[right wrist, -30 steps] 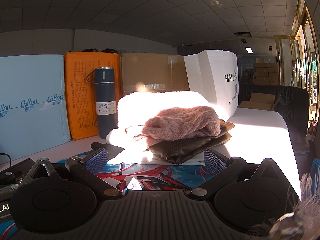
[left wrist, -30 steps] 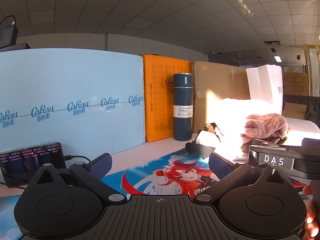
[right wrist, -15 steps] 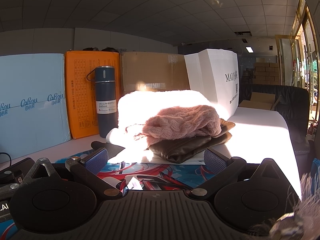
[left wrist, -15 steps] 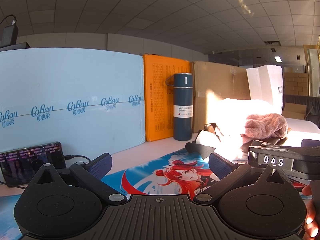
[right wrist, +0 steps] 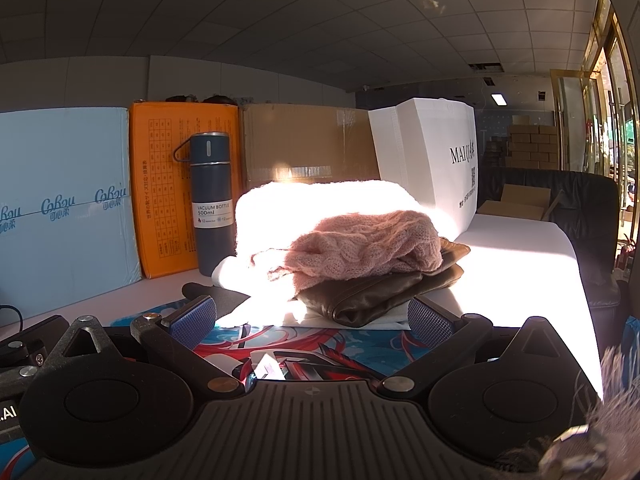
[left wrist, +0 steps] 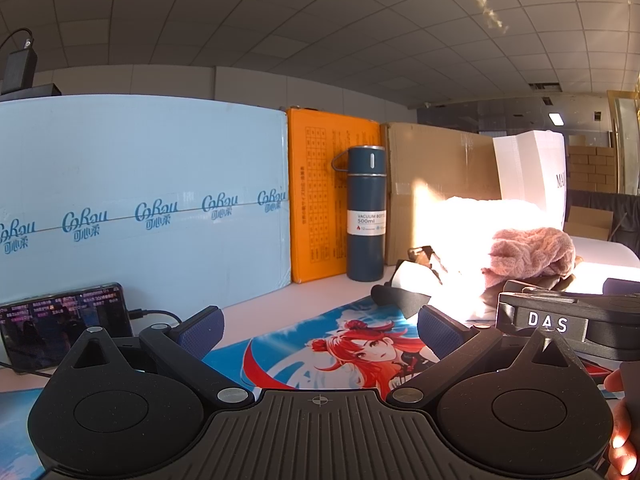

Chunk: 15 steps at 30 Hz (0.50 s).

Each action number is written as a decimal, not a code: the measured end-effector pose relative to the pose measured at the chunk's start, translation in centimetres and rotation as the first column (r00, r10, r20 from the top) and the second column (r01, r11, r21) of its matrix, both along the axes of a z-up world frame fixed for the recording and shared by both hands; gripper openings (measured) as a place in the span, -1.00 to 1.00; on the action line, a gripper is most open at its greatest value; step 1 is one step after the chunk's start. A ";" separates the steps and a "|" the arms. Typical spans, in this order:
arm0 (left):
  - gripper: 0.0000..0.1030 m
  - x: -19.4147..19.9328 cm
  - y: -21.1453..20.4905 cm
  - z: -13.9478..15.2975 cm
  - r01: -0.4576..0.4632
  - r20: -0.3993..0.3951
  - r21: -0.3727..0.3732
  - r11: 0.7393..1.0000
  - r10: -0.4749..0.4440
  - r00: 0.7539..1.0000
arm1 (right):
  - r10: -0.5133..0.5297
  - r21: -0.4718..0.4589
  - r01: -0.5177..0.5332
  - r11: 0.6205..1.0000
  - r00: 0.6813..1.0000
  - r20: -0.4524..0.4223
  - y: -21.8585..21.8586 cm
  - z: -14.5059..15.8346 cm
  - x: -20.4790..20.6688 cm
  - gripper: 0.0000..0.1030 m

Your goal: Fold clothes

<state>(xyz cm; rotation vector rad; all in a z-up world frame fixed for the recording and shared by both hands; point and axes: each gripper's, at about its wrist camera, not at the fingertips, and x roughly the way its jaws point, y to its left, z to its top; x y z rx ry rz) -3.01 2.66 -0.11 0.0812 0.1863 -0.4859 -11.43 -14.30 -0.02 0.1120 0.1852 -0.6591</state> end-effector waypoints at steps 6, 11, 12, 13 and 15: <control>1.00 0.1 0.1 0.0 -0.001 -0.005 -0.006 1.000 0.001 1.000 | 0.000 0.000 0.000 1.000 1.000 0.000 0.0 0.0 0.0 1.00; 1.00 0.1 0.1 0.0 -0.002 -0.004 -0.007 1.000 0.002 1.000 | 0.000 -0.001 0.000 1.000 1.000 0.001 0.0 0.0 0.0 1.00; 1.00 0.1 0.1 0.0 -0.003 -0.003 -0.007 1.000 0.003 1.000 | 0.000 -0.001 0.000 1.000 1.000 0.001 0.0 0.0 0.0 1.00; 1.00 0.1 0.1 0.0 -0.003 -0.002 -0.007 1.000 0.003 1.000 | 0.000 -0.001 0.000 1.000 1.000 0.001 0.0 0.0 0.0 1.00; 1.00 0.1 0.1 0.0 -0.003 -0.002 -0.008 1.000 0.003 1.000 | 0.000 -0.001 0.000 1.000 1.000 0.001 0.0 0.0 0.0 1.00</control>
